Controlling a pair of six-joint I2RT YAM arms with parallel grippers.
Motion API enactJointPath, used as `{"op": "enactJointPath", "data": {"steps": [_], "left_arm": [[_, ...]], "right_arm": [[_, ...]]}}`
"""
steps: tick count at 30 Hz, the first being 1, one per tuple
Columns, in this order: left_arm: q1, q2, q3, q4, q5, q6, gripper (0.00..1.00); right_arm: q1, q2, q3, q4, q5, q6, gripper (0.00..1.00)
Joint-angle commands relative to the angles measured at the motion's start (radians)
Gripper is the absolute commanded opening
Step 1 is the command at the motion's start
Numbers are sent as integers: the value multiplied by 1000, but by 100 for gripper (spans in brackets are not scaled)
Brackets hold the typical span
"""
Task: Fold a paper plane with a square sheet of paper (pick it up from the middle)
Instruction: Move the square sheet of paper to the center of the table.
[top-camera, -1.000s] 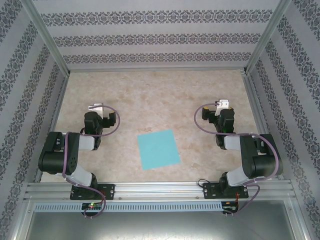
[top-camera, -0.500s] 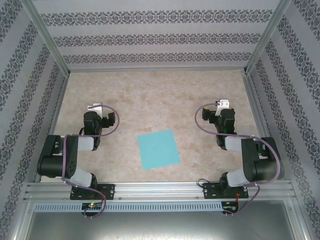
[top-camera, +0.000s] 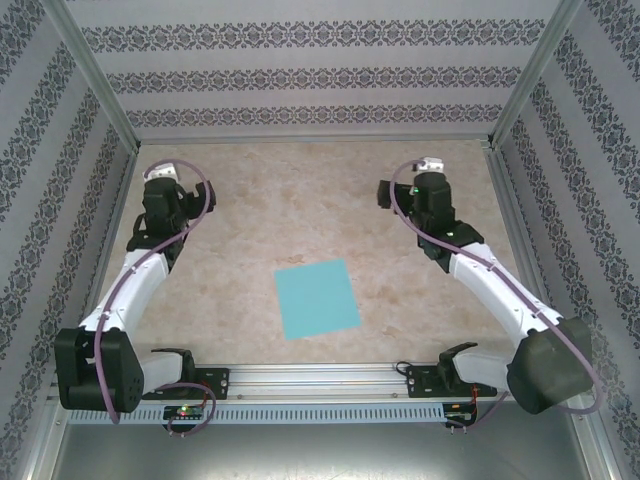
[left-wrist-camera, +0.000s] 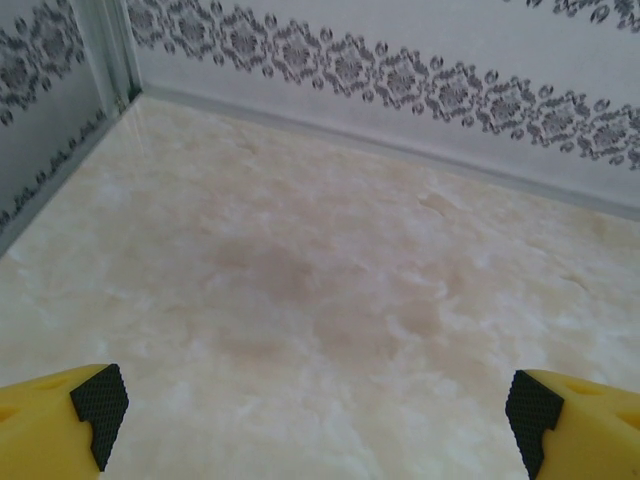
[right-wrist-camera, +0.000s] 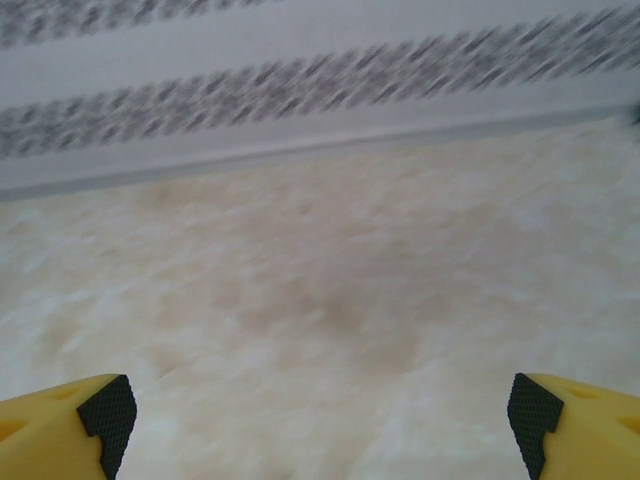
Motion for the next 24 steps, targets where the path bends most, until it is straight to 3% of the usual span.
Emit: {"op": "enactJointPath", "data": {"steps": [1,7,10,14,24], "left_arm": [[-8,37,67,-255,83,-78,100],[-8,98,97,-242,135,-110,100],[-7,134,116,-241,159,-107,100],[-8,173,128,-232,207,-104,100],[-9,218,137,-233,213,-104,100]], "right_arm": [[133,70,33,-261,-125,136,98],[366,245,118,-383,-172,216,94],[433,335,141,-403,-210,242,84],[450,435,152,-385,-286,280,78],[408,593,210,-379,-295,272,79]]}}
